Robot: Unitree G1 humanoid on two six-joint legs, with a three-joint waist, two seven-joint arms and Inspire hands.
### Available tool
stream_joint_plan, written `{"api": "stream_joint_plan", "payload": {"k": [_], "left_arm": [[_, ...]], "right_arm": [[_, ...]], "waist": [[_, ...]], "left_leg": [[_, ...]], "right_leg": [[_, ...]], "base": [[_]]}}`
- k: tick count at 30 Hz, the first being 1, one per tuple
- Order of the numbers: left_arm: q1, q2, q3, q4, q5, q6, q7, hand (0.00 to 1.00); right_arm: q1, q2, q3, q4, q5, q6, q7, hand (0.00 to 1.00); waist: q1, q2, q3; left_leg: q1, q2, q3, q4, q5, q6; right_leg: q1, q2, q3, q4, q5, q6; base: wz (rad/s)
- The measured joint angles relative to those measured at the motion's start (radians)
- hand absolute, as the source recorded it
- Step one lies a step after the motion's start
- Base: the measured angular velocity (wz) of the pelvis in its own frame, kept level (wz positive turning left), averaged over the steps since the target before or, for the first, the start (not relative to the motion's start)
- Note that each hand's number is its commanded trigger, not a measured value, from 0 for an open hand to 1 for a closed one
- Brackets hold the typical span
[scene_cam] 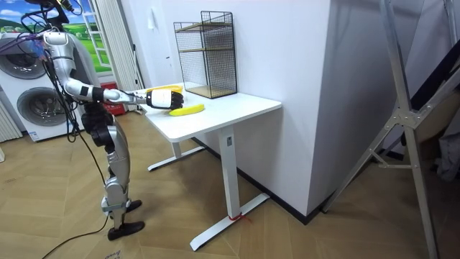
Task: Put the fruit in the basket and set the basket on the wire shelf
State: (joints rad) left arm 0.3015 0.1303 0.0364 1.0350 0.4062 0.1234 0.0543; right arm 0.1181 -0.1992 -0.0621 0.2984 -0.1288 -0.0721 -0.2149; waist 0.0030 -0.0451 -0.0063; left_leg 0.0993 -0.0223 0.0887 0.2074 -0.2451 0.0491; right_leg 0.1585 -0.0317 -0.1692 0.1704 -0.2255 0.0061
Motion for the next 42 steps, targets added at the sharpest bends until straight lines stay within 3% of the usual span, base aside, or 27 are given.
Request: {"api": "stream_joint_plan", "payload": {"k": [7,18,23,29,35,42], "left_arm": [[0.000,0.000,0.001,0.006,0.000,0.000,0.000,0.00],[0.004,-0.005,-0.004,0.019,0.001,0.008,0.000,0.00],[0.010,-0.011,-0.003,0.019,0.001,0.008,0.000,0.00],[0.015,-0.029,-0.001,0.019,0.000,0.003,-0.002,0.00],[0.017,-0.030,-0.001,0.046,-0.001,-0.023,-0.002,0.00],[0.014,-0.030,-0.003,0.046,-0.001,-0.022,0.000,0.00]], "right_arm": [[-0.001,0.008,-0.005,0.002,0.025,0.000,0.000,1.00],[0.000,0.015,0.016,-0.052,0.324,0.031,0.011,1.00],[0.011,0.022,0.041,-0.128,0.400,0.033,0.051,1.00],[0.010,0.043,0.041,-0.182,0.417,0.033,0.078,1.00],[0.006,0.043,0.040,-0.261,0.444,0.032,0.102,1.00],[-0.001,0.041,0.044,-0.304,0.440,0.032,0.151,1.00]], "waist": [[0.003,0.002,0.0002],[0.003,0.021,0.0015],[0.000,0.035,0.0088],[0.006,0.033,0.0051],[0.005,0.023,-0.0008],[0.018,0.024,-0.0033]], "left_leg": [[0.002,0.000,-0.001,0.005,0.000,0.000],[0.008,0.000,0.006,-0.007,0.000,0.000],[0.006,0.000,0.008,-0.009,0.000,0.000],[0.009,-0.001,0.008,-0.008,0.000,0.000],[0.013,-0.001,0.006,-0.003,0.000,0.000],[-0.008,0.005,0.010,-0.002,0.001,-0.001]], "right_leg": [[-0.002,0.000,0.000,-0.001,0.000,0.000],[0.001,0.002,0.007,0.000,0.001,-0.002],[-0.003,0.002,0.016,-0.001,0.001,-0.002],[-0.006,0.002,0.018,-0.001,0.001,-0.002],[-0.001,0.000,0.004,-0.001,0.001,-0.001],[-0.021,0.004,0.005,0.003,0.008,-0.005]], "base": [[0.00],[-0.02],[-0.01],[0.00],[0.02],[-0.01]]}}
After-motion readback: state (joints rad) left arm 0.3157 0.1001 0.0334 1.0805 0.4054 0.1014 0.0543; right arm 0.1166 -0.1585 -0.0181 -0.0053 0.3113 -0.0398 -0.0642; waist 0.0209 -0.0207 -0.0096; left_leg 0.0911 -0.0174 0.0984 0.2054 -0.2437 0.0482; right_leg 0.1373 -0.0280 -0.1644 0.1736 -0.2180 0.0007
